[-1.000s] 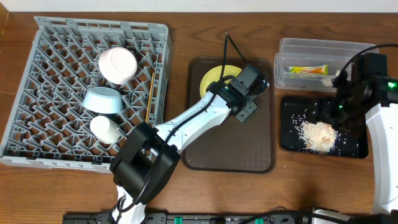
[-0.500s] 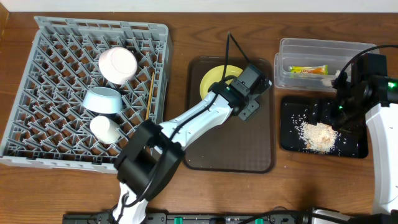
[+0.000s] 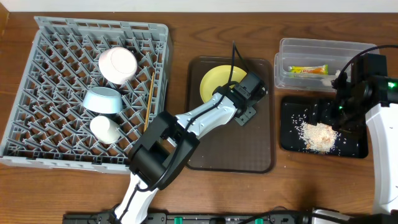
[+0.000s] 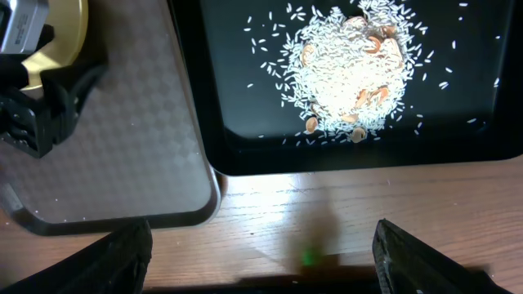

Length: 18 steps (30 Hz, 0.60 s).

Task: Sort waste into correct bins and load items into the dishwasher

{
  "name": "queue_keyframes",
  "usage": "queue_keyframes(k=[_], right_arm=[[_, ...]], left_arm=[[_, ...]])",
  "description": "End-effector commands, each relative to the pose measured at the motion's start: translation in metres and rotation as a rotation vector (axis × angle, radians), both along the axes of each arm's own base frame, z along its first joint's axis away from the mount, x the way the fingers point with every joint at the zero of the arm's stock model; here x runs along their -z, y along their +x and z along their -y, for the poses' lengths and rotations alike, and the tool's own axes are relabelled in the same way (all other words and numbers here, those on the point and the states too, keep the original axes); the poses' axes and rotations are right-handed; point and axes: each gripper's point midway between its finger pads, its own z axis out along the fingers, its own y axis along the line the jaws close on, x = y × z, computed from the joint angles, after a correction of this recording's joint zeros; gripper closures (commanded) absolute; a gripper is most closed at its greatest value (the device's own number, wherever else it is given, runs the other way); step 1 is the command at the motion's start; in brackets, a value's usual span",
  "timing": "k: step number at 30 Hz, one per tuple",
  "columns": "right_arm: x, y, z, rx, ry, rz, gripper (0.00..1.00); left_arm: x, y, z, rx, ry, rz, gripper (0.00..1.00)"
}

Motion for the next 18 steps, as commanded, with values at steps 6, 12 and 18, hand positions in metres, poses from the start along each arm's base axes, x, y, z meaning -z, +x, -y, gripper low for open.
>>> queue_keyframes(k=[6, 12, 18], right_arm=[[-0.006, 0.000, 0.004, 0.004, -0.011, 0.021, 0.15], [-0.006, 0.000, 0.004, 0.005, -0.010, 0.021, 0.15], [-0.006, -0.001, 0.002, 0.004, 0.002, 0.018, 0.15]], left_arm=[[0.028, 0.002, -0.026, -0.038, 0.132, 0.004, 0.81], [0.026, 0.010, -0.036, -0.064, 0.183, 0.053, 0.90], [0.022, 0.019, -0.046, -0.075, 0.243, 0.106, 0.92]])
